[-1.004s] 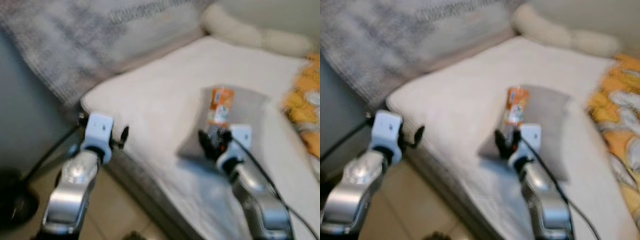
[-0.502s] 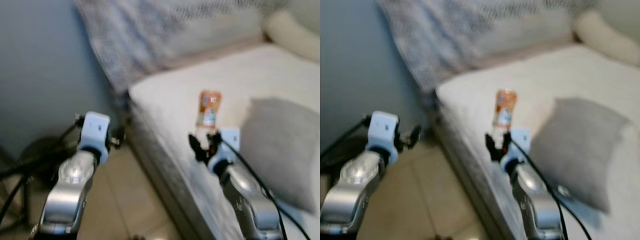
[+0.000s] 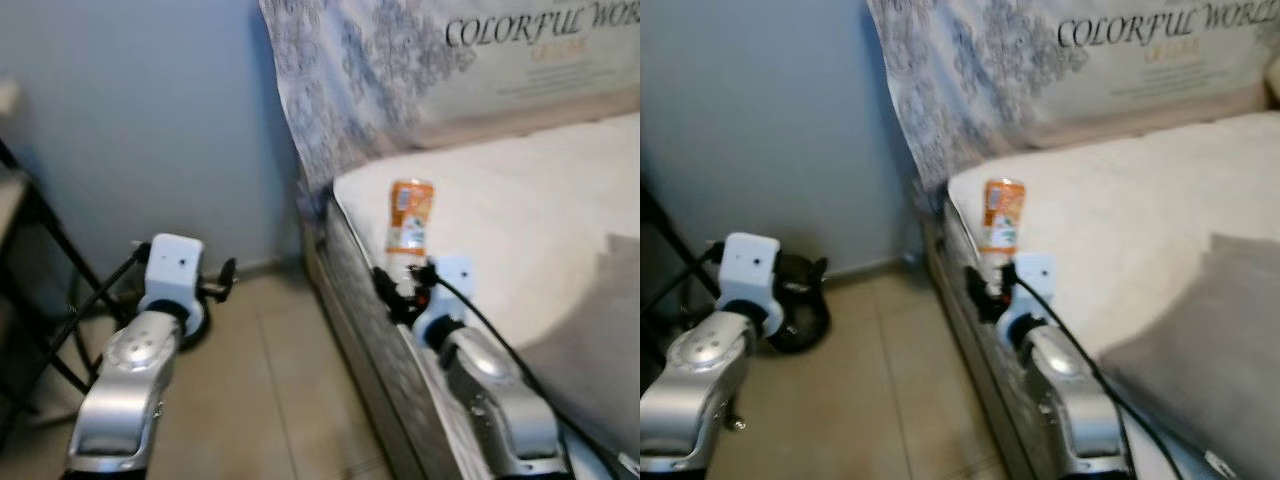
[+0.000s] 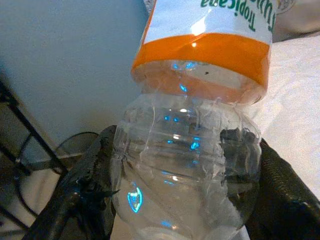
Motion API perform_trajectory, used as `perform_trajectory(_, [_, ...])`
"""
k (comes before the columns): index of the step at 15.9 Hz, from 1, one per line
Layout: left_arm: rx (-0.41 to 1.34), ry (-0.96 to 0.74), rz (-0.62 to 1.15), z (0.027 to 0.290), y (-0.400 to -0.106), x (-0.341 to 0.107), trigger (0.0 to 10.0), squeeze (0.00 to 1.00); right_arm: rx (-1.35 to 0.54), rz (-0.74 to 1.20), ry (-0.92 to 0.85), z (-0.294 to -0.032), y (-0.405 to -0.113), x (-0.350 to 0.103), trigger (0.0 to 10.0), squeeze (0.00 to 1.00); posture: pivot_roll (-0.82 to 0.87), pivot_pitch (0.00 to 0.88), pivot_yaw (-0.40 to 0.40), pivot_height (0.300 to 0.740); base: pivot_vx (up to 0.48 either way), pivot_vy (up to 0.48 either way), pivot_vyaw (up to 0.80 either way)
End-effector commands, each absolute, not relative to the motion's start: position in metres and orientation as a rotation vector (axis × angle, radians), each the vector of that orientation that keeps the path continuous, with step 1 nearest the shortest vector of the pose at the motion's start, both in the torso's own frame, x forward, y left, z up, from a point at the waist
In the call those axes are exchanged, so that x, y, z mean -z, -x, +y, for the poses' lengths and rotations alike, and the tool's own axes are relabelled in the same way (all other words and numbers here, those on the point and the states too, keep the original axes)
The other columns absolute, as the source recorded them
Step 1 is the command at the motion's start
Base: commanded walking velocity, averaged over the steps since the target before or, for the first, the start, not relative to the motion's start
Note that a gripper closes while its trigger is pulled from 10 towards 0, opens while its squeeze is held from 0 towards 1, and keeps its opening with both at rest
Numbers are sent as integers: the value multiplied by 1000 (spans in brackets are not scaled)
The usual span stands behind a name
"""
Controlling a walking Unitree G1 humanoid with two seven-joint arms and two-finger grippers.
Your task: Clean up the room
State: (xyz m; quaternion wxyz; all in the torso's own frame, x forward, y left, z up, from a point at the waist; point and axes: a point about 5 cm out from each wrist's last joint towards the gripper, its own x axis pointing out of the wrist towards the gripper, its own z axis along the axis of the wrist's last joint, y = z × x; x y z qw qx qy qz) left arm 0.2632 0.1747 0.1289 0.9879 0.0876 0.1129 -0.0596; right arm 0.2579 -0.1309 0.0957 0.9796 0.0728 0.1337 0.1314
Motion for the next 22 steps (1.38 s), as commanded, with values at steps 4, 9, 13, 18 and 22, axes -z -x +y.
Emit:
perform_trajectory(4, [110, -198, 208, 180, -265, -133, 10000, 0, -255, 258, -69, -128, -264, -98, 10000, 0, -71, 0, 32, 740, 316, 0, 530])
perform_trajectory(9, [149, -210, 154, 178, -265, -134, 10000, 0, -216, 250, 0, -130, -269, -96, 10000, 0, -75, 0, 28, 740, 341, 0, 0])
perform_trajectory(13, [149, -216, 126, 187, -266, -131, 10000, 0, -233, 239, -4, -129, -272, -96, 10000, 0, -70, 0, 28, 740, 368, 0, 0])
perform_trajectory(18, [142, -223, 130, 189, -266, -128, 10000, 0, -307, 270, 34, -124, -270, -90, 10000, 0, -76, 0, 35, 740, 370, 0, 0])
perform_trajectory(22, [143, -230, 126, 188, -269, -127, 10000, 0, -316, 263, 39, -121, -272, -92, 10000, 0, -78, 0, 35, 740, 376, 0, 719])
